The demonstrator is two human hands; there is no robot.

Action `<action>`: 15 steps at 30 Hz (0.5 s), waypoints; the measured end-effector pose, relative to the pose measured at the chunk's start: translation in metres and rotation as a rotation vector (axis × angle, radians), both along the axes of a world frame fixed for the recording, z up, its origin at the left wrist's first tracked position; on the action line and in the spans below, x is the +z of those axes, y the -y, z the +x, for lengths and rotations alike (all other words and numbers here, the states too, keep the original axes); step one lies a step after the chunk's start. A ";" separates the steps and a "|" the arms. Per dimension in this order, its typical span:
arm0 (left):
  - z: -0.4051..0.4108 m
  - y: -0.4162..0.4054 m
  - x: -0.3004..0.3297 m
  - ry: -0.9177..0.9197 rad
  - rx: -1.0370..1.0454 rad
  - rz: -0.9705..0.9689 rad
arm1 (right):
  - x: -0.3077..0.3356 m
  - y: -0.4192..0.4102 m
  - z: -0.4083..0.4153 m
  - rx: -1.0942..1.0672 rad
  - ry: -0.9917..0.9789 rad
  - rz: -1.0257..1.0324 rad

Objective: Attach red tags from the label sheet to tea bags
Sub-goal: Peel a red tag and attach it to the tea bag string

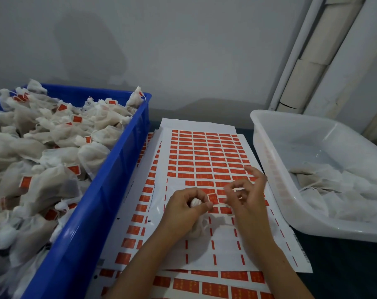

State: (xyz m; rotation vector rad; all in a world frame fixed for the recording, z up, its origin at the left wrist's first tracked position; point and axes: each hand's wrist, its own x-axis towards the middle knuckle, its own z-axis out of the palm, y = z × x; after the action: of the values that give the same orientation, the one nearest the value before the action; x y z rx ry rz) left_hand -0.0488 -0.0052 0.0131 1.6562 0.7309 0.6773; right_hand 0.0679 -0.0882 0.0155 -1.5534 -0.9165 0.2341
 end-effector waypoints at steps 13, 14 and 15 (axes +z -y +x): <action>0.001 0.000 0.000 -0.017 -0.041 0.013 | -0.010 0.000 -0.003 0.186 0.063 -0.160; 0.002 0.000 0.000 -0.017 -0.038 0.017 | -0.011 -0.001 -0.002 0.172 0.103 -0.148; 0.002 0.000 -0.001 -0.018 -0.034 0.025 | -0.012 -0.002 -0.001 0.161 0.129 -0.136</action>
State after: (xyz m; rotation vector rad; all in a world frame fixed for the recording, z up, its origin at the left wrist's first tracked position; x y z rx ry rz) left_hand -0.0471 -0.0055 0.0126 1.6960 0.7079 0.6510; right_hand 0.0666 -0.0863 0.0032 -1.6352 -1.1491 0.3191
